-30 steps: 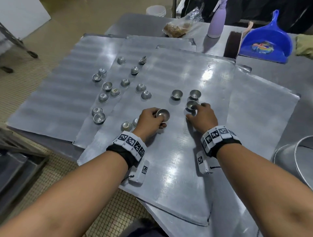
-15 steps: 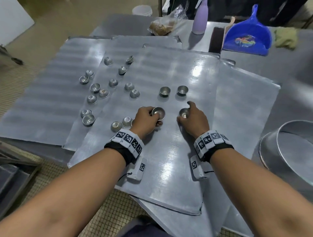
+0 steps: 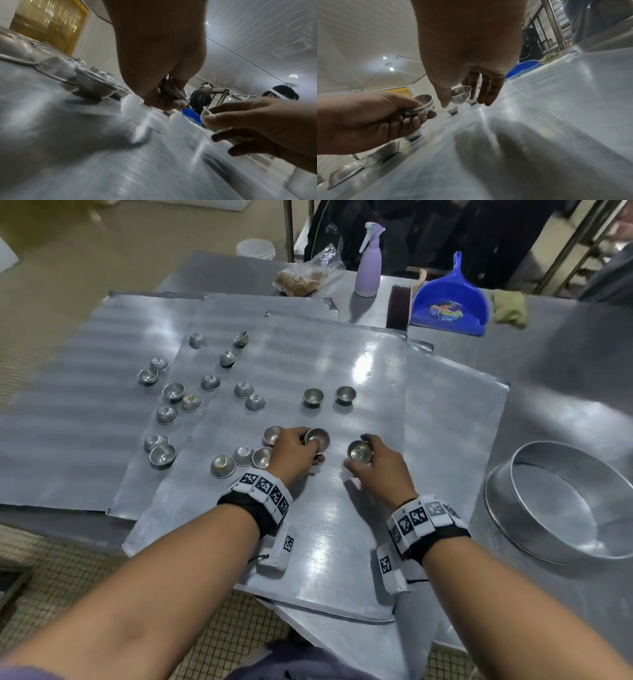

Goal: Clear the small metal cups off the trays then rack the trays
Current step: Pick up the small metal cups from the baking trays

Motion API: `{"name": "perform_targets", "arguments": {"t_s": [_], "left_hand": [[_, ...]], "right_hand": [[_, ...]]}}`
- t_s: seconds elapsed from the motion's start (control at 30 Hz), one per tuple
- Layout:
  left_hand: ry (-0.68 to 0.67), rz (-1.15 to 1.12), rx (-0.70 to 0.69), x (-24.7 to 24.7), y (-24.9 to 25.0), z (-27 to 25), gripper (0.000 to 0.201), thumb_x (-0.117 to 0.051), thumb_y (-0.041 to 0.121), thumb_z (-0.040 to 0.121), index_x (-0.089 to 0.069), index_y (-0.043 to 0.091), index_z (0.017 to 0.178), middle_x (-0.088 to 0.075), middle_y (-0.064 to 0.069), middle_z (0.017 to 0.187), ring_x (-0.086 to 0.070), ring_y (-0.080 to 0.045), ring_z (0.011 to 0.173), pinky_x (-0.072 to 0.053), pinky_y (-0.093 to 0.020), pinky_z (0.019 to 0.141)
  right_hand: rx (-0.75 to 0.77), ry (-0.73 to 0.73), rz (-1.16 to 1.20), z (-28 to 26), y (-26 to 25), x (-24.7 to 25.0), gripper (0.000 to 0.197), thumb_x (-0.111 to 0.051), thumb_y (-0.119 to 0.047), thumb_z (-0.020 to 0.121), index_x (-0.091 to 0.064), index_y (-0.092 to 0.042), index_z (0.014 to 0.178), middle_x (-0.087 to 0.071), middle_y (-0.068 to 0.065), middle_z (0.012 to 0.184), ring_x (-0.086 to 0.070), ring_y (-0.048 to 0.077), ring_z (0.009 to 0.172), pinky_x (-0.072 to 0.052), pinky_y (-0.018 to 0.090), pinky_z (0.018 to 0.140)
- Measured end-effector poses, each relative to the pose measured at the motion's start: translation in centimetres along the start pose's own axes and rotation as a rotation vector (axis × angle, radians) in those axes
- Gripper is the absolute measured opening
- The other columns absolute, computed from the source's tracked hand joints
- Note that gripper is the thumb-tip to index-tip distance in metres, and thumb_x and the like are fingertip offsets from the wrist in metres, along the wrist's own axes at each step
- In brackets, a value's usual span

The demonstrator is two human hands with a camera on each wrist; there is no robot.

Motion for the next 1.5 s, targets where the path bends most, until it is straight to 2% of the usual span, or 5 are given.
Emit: {"name": "perform_targets", "arguments": {"t_s": [0.2, 0.37, 0.57, 0.87, 1.5], "left_hand": [[0.008, -0.015, -0.035, 0.5, 0.2, 0.3, 0.02, -0.053, -0.003, 0.091, -0.07, 0.004, 0.098, -0.071, -0.014, 0.086, -0.074, -0.02, 0.069, -0.061, -0.026, 0.067], [0.028, -0.114, -0.008, 0.9, 0.9, 0.6, 0.019, -0.053, 0.005, 0.094, -0.069, -0.005, 0.09, -0.065, -0.013, 0.08, -0.067, -0.023, 0.072, -0.061, -0.03, 0.066], [0.015, -0.314, 0.049, 1.3, 1.7, 0.5, 0.027, -0.049, 0.022, 0.095, -0.069, 0.01, 0.081, -0.066, -0.016, 0.086, -0.065, -0.027, 0.083, -0.059, -0.04, 0.07], [0.162, -0.09, -0.021, 3.3, 1.4, 3.1, 0.015, -0.062, 0.005, 0.089, -0.071, 0.016, 0.084, -0.071, -0.007, 0.077, -0.07, -0.013, 0.062, -0.059, -0.034, 0.07], [0.186, -0.019, 0.004, 3.3, 0.4, 3.9, 0.022, -0.056, 0.0, 0.093, -0.072, 0.016, 0.095, -0.073, -0.009, 0.082, -0.071, -0.01, 0.061, -0.058, -0.03, 0.06]], "right_hand": [[0.119, 0.033, 0.039, -0.9, -2.5, 0.1, 0.057, -0.074, -0.044, 0.084, -0.053, -0.025, 0.133, -0.067, -0.002, 0.118, -0.061, 0.019, 0.107, -0.051, 0.038, 0.091], [0.175, 0.036, 0.056, -0.6, -4.6, -0.2, 0.057, -0.073, -0.048, 0.084, -0.052, -0.026, 0.132, -0.068, -0.004, 0.115, -0.062, 0.017, 0.101, -0.052, 0.037, 0.086], [0.216, 0.012, 0.04, 0.6, -6.3, -1.2, 0.055, -0.072, -0.045, 0.085, -0.05, -0.029, 0.133, -0.069, -0.003, 0.112, -0.064, 0.019, 0.094, -0.052, 0.037, 0.081], [0.159, -0.07, -0.01, 5.2, -4.3, -1.8, 0.069, -0.069, -0.052, 0.086, -0.043, -0.028, 0.145, -0.054, -0.002, 0.144, -0.055, 0.019, 0.125, -0.047, 0.036, 0.1], [0.017, -0.172, -0.376, 18.1, -1.3, -0.9, 0.049, -0.068, -0.042, 0.088, -0.058, -0.016, 0.129, -0.042, 0.013, 0.139, -0.054, 0.033, 0.119, -0.046, 0.041, 0.1]]}}
Point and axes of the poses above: each hand's wrist, its own z-axis towards the middle knuckle, its own x-axis out of the back of the hand, y = z × x, the point moved 2 cm from there along z, towards the middle knuckle
